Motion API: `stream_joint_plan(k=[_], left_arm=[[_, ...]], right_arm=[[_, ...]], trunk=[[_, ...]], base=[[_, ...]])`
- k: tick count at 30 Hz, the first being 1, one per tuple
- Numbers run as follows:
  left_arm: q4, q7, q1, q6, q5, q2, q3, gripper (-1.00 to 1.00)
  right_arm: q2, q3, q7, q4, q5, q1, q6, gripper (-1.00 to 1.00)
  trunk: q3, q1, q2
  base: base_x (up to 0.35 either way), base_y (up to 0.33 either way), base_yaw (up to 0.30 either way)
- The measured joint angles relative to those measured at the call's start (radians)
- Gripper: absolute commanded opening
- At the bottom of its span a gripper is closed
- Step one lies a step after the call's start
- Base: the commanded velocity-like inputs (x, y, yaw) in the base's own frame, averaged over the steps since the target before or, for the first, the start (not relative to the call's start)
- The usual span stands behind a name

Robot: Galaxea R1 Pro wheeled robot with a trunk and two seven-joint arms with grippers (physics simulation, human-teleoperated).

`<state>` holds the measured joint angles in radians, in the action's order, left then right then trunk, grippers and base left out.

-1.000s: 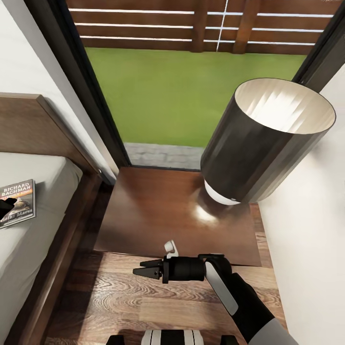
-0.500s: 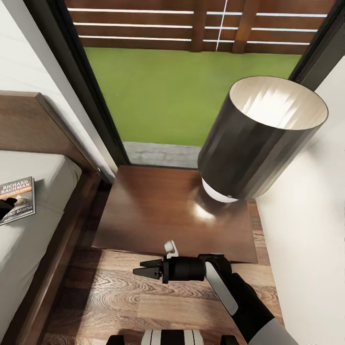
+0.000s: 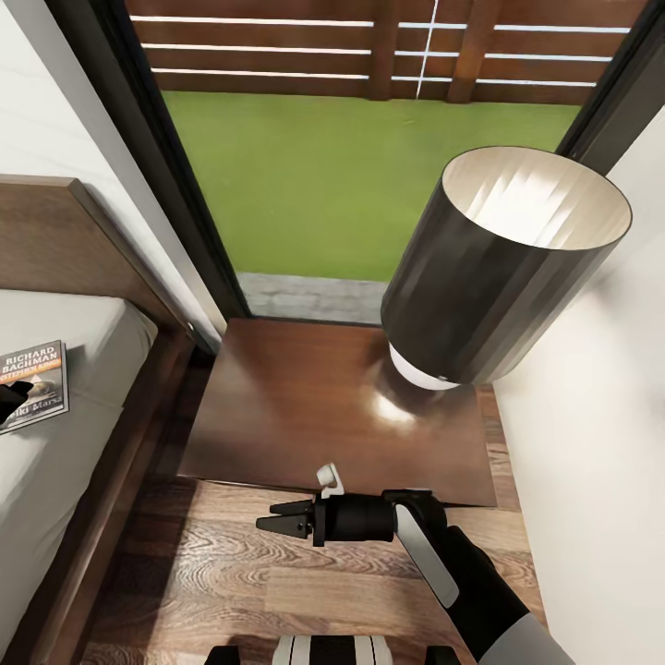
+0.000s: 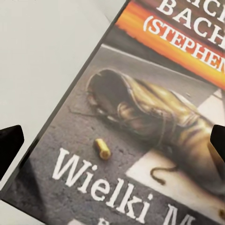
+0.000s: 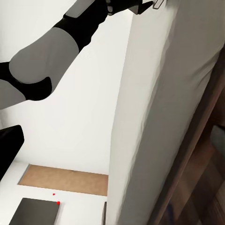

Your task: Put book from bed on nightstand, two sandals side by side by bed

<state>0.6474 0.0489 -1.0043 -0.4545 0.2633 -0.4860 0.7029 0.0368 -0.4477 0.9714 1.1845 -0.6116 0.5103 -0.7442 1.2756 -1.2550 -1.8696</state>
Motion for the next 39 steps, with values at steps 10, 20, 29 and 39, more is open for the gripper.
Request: stream_joint_plan(k=[10, 20, 29, 39], left_arm=[[0.0, 0.001, 0.0, 0.0, -0.001, 0.0, 0.0, 1.0], [0.0, 0.001, 0.0, 0.0, -0.001, 0.0, 0.0, 1.0], [0.0, 0.001, 0.0, 0.0, -0.001, 0.0, 0.0, 1.0], [0.0, 0.001, 0.0, 0.0, -0.001, 0.0, 0.0, 1.0]], right_arm=[[0.0, -0.001, 0.0, 0.0, 0.0, 0.0, 0.0, 1.0], [0.0, -0.001, 0.0, 0.0, 0.0, 0.0, 0.0, 1.0], [0.0, -0.001, 0.0, 0.0, 0.0, 0.0, 0.0, 1.0], [0.0, 0.0, 0.0, 0.0, 0.0, 0.0, 0.0, 1.0]], trunk=[[0.0, 0.0, 0.0], [0.0, 0.0, 0.0], [0.0, 0.0, 0.0], [0.0, 0.0, 0.0]], base=[[0.0, -0.065, 0.0], [0.0, -0.033, 0.0], [0.0, 0.0, 0.0], [-0.06, -0.061, 0.0]])
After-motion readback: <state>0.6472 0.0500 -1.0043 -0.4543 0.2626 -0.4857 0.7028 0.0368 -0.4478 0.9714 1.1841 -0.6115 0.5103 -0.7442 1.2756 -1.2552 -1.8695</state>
